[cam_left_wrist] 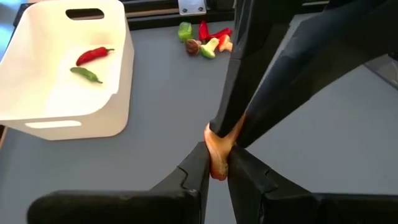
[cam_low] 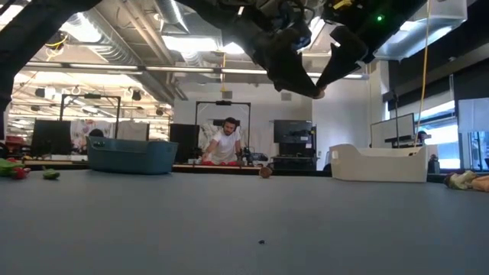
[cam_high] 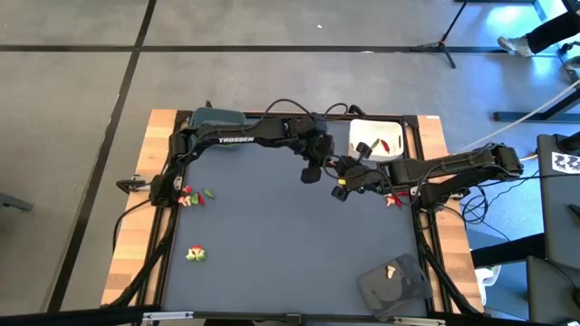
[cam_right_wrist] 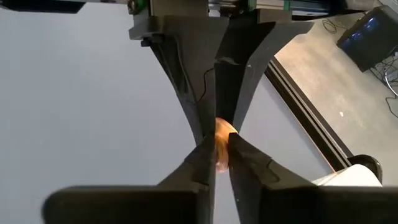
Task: Sort produce into baskets
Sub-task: Put the brown mushroom into the black bin
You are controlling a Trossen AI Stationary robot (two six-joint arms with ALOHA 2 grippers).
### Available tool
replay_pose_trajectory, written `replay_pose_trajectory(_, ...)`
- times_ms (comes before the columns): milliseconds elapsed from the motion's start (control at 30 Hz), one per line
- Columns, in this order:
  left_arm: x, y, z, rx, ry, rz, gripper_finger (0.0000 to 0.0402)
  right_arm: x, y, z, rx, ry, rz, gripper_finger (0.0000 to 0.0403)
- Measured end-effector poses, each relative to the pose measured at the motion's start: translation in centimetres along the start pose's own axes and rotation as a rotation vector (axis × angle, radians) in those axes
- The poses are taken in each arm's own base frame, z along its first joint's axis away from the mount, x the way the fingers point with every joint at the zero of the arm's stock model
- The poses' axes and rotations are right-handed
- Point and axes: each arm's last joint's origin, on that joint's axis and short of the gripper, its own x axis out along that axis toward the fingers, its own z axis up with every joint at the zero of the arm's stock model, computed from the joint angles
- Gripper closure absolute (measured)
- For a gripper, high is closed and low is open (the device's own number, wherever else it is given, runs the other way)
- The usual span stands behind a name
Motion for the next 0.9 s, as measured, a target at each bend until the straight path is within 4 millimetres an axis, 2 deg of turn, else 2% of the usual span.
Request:
replay_pose_trajectory(167,0.0,0.0,0.0,0.007,-0.002,0.001,0.0356,0.0,0.0,-0.1,-0.005,0.008,0.0,0.0395)
replay_pose_trajectory(300,0.0,0.0,0.1,0.008,-0.014,0.005,0.0353,0.0,0.0,-0.1,-0.007,0.01,-0.002,0.0394)
replay_pose_trajectory(467,0.0,0.0,0.2,0.008,-0.018,0.002,0.0304,-0.2,-0.2,-0.2,-0.008,0.016,0.008,0.04)
replay_pose_trajectory(600,-0.5,0.0,-0.2,0.003,0.028,-0.012,0.026,-1.2,-0.6,-0.1,0.022,0.022,0.093,0.0397)
replay_pose_trajectory(767,-1.4,0.6,-1.7,-0.005,0.167,-0.038,0.0235,-2.6,-1.1,-0.7,0.145,0.11,0.271,0.04)
replay_pose_trajectory(900,-2.4,1.4,-4.0,0.035,0.355,-0.103,0.0233,-3.2,-0.8,-1.4,0.273,0.243,0.422,0.0398)
